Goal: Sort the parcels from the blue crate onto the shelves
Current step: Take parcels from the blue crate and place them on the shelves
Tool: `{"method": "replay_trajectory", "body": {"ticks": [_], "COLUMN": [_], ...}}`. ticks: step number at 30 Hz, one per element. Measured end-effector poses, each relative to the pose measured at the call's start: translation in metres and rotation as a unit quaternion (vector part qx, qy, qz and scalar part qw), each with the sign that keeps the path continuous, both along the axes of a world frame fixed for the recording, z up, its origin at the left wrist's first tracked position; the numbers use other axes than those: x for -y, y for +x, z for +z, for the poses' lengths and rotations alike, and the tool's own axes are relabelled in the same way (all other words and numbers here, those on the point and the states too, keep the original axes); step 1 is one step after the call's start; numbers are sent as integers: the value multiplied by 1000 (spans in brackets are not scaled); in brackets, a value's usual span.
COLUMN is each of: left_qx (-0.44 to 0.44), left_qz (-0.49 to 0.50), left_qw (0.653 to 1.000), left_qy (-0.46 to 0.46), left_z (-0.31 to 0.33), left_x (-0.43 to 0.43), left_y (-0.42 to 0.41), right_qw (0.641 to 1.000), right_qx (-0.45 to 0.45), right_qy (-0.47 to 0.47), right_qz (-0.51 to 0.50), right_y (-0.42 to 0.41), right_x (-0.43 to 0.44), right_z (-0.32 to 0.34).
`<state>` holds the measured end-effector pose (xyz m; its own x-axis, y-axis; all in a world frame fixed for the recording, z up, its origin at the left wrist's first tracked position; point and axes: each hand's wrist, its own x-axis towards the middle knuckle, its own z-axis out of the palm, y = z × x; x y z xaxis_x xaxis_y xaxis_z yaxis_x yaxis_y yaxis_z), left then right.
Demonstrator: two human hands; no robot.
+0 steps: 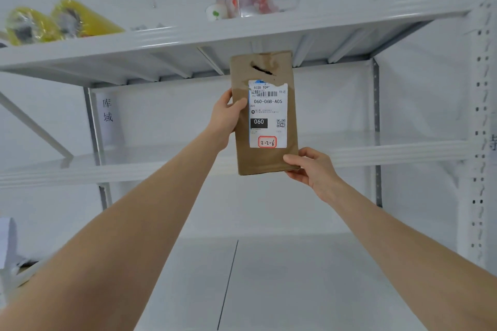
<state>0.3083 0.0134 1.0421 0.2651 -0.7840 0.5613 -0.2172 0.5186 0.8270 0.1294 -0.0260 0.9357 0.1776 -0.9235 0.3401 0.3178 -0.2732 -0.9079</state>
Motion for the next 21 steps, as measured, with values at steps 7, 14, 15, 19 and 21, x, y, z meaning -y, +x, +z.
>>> {"method": "replay_trajectory", "body": {"ticks": [7,14,15,19,21], "left_qx": [-8,-1,7,23,27], "left_qz": [35,15,18,18,13], "left_qw": [999,1000,999,999,999], "left_qy": [-22,-25,-27,-42,-45], "left_z": [6,29,32,42,43], "left_x": [9,14,16,31,44], "left_y": [-3,-1,-1,-4,-8], "right_qw": [1000,998,998,995,992], "right_qx": [8,25,22,-8,-22], "right_qy": [-20,-60,-65,-92,-101], "right_qz": [-4,-5,-9,-39,-68], "right_y": [2,12,12,9,6], "right_x": [14,30,33,48,58], "right_z": [18,47,51,63,63]}}
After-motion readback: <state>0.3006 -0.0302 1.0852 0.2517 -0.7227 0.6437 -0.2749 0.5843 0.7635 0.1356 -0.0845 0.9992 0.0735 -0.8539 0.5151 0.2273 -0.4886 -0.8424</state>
